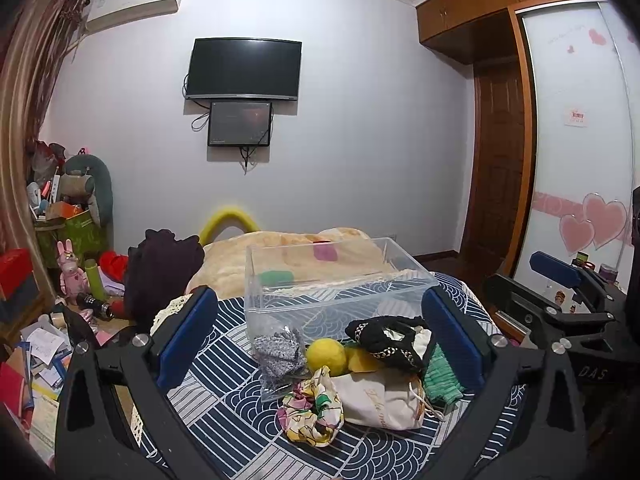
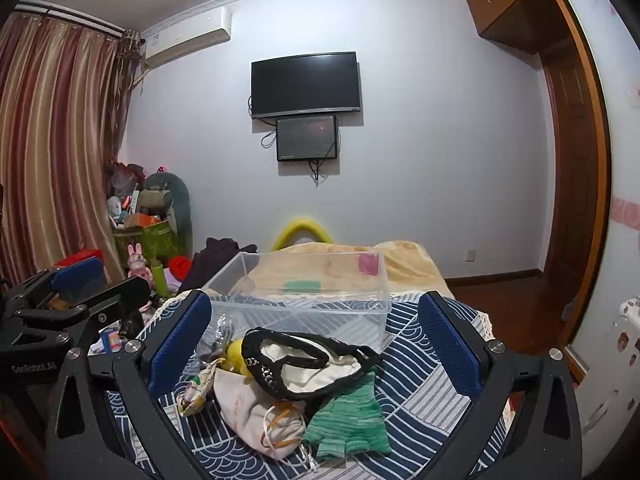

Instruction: Organize soft objects

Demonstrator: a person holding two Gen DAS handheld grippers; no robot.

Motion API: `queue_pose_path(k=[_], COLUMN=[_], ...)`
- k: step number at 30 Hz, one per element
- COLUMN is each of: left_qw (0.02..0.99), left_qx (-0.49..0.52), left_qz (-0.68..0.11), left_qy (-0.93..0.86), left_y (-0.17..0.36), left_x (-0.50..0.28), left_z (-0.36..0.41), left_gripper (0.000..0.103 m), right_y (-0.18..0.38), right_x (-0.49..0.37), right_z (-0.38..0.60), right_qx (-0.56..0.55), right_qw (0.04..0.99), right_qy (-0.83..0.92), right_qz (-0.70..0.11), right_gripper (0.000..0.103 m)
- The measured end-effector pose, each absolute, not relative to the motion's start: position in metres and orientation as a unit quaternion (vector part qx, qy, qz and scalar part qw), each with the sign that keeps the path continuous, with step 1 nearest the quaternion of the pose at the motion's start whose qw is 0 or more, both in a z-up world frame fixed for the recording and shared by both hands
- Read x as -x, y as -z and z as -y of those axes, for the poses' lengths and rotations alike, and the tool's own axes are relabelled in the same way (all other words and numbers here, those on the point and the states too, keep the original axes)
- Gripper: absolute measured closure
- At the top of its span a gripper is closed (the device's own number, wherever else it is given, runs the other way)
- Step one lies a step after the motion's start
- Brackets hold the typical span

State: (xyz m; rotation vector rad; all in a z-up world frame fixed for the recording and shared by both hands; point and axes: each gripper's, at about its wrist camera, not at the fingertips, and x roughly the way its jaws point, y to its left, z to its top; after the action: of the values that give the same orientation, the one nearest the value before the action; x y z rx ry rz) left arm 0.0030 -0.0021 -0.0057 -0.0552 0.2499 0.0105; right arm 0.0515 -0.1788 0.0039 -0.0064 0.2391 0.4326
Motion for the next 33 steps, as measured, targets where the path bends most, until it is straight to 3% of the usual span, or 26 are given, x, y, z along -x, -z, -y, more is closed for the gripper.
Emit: queue_pose_path(k=[17,18,21,27,33], left_qw=[0.987,0.986,0.98,0.97,0.956], left_qx=[0.038,0.045,0.064,0.086,0.102], left_qz=[-0.154,-0.162,-0.187,-0.228,-0.274], left_qy=[0.009,0.011,0.011,-0.005,-0.008], left_y=[0.021,0.025,0.037,0.061,0.089], left_x=[-0.027,-0.032,-0.047,-0.076,-0.102], left_z=[-0.008,-0.012,-0.021,-0.04,-0.053], left_gripper=[0.0,0.002,0.022,0.034,0.041], right_y=[0.01,0.013,0.021,0.037,0.05], right_x=[-0.073,-0.077,-0.087,-0.098,-0.102], right_z=[0.181,0.182,0.182,0.177,0.16], right_qx=[0.0,-0.001,-0.002,-0.003,0.001], right_qw=[0.966,0.965,0.961,0.945,0.927], right_qy=[-0.212,-0.213,-0.217,-0.248,-0.286], right_qz=[-0.147,-0.155,-0.174,-0.215,-0.244], right_gripper=[0.0,0.0,0.011,0.026,0.026])
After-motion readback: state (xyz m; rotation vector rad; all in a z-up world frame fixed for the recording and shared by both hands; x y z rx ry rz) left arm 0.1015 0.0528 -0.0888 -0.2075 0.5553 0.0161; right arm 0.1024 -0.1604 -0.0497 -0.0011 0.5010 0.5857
